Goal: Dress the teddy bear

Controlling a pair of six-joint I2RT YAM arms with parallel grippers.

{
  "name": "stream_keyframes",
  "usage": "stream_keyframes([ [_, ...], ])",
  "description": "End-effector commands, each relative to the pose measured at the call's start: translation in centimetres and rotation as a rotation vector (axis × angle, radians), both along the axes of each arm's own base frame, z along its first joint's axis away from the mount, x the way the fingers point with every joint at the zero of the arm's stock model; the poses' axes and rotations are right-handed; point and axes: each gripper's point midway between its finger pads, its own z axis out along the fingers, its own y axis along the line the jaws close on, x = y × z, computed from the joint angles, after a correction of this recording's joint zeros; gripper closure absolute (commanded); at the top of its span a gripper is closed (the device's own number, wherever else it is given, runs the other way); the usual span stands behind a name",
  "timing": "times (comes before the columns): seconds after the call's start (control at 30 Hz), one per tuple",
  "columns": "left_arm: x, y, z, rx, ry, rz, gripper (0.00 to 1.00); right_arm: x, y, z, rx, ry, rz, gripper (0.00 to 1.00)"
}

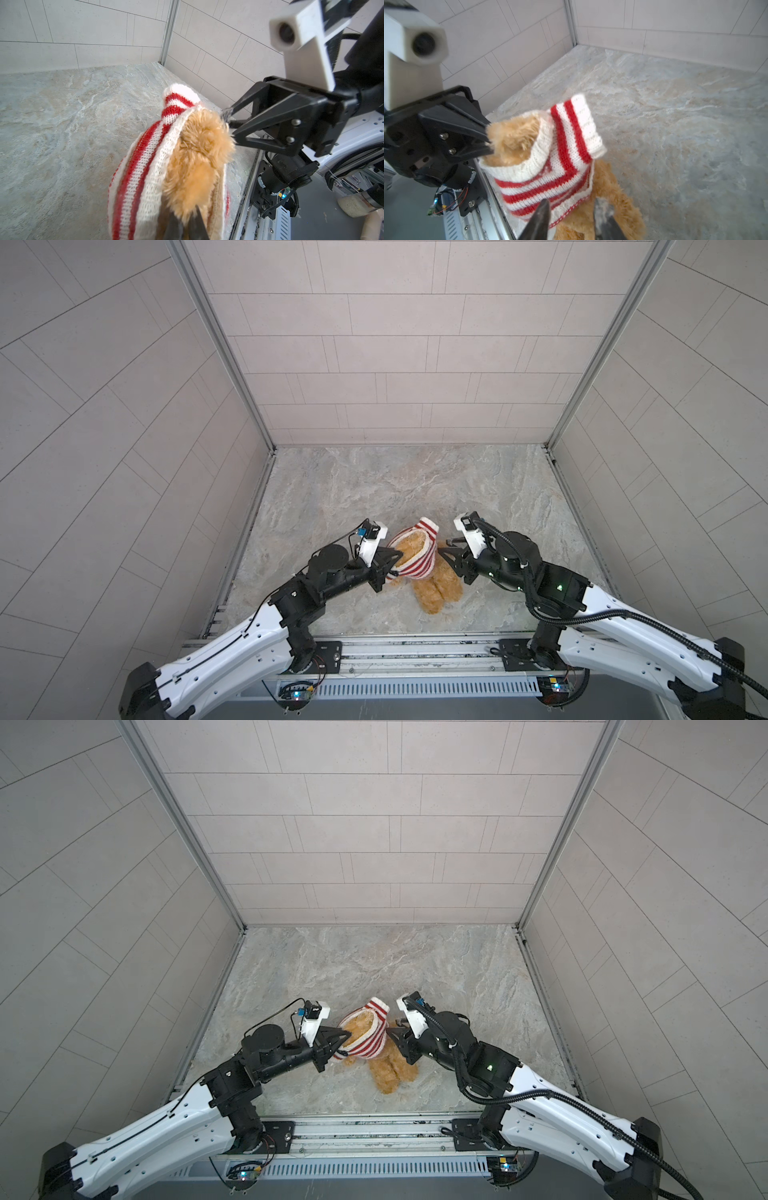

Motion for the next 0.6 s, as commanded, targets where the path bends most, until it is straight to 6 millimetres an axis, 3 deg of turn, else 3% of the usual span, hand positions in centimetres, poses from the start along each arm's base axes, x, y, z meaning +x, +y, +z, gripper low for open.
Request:
stream_keyframes([
  [0.0,0.1,-0.1,1.3,-0.021,-0.064,0.007,1.00,0.1,-0.6,1.6,0.013,-0.008,-0.016,0.53],
  [0.17,-0.2,-0.6,0.5,0.009,-0.073,-0.002,1.00,1.7,0.2,2.8,-0.004,-0.011,-0.023,0.49],
  [0.4,-0.3,-0.5,0.6,0.012,-0.089,-0.004,1.00,4.2,0.8,2.5,-0.026,0.024,-0.020,0.53],
  [0.57,-0.4,-0.6,0.6,0.012,-0.092,-0.005,1.00,4.5,1.8,2.7,0.021,0.042,0.034,0.55],
])
